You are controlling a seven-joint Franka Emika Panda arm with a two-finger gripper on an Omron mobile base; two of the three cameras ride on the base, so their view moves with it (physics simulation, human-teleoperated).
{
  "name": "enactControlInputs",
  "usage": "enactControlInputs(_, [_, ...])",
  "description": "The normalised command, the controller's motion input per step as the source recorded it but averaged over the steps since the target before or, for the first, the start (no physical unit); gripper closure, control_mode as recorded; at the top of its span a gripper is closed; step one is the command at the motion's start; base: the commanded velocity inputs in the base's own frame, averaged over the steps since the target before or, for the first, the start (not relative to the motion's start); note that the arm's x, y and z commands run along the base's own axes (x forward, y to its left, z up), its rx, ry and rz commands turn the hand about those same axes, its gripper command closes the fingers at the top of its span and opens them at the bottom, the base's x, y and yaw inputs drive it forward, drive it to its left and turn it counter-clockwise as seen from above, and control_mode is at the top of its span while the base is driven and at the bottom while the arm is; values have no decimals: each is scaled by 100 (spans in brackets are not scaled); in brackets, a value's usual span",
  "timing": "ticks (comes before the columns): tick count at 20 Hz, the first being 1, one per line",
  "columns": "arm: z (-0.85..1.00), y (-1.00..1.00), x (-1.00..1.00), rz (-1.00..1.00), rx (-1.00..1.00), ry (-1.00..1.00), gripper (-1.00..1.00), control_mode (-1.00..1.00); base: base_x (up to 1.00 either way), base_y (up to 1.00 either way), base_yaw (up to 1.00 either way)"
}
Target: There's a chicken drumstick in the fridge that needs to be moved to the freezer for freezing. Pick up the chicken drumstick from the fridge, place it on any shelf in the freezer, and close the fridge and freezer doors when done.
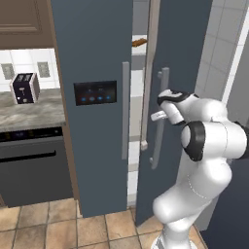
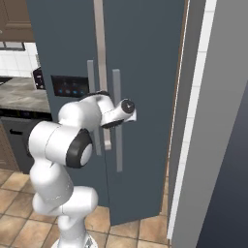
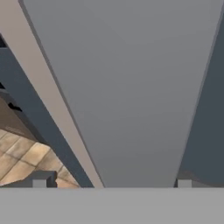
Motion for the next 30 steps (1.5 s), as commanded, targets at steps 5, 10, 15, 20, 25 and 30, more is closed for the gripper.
enactControlInputs(5, [0,24,37,-12,-3,6,-100,-100,0,0,0])
enactControlInputs(10, [0,12,29,-10,0,1,-100,-100,0,0,0])
enactControlInputs(15, [0,0,33,-6,-2,1,-100,-100,0,0,0])
enactControlInputs(20, [0,0,29,0,-3,0,-100,-100,0,0,0])
enactControlInputs(25, [0,1,25,0,-4,0,-100,-100,0,0,0])
enactControlInputs(30, [0,3,31,0,-6,0,-100,-100,0,0,0])
